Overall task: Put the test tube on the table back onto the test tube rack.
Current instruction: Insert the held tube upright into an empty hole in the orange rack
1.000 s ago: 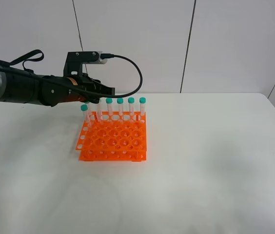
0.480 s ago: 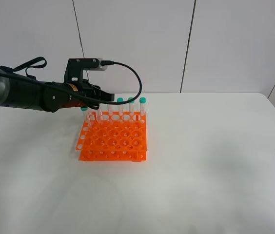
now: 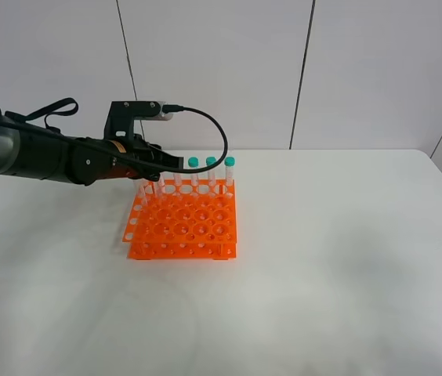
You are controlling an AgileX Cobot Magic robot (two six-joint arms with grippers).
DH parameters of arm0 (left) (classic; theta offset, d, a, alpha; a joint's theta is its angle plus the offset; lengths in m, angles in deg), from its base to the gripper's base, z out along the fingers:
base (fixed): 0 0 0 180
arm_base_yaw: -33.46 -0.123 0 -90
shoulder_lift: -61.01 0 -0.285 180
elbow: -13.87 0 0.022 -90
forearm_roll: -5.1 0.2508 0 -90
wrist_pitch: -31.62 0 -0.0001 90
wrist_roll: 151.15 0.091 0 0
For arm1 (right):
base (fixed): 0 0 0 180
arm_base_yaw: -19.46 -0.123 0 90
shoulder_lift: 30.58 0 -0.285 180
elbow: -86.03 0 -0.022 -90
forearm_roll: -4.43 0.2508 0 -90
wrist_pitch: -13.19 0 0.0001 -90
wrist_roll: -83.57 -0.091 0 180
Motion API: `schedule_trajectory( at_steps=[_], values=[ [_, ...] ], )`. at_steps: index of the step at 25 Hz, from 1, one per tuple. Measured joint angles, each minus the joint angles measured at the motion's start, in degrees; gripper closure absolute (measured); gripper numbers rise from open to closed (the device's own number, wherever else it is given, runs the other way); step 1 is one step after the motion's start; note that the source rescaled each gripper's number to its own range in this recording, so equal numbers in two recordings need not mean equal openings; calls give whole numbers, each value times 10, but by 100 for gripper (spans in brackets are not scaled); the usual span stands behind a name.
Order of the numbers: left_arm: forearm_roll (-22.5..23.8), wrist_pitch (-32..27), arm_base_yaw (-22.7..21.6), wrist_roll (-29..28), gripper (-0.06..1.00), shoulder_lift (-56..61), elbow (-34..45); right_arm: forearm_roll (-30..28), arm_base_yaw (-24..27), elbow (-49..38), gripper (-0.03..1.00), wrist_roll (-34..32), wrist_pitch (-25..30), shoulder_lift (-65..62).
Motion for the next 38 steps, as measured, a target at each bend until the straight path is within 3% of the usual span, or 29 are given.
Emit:
schedule_trajectory(
  at_steps=[12,21,38],
  values=[
    [-9,13,-4,-1,94,0,21,0,0,0,11,0,0,0],
    [14,8,-13,-1,94,0,18,0,0,0,11,0,0,0],
    [16,0,-13,-1,94,-14,-1,0,0,0,11,0,0,0]
  ],
)
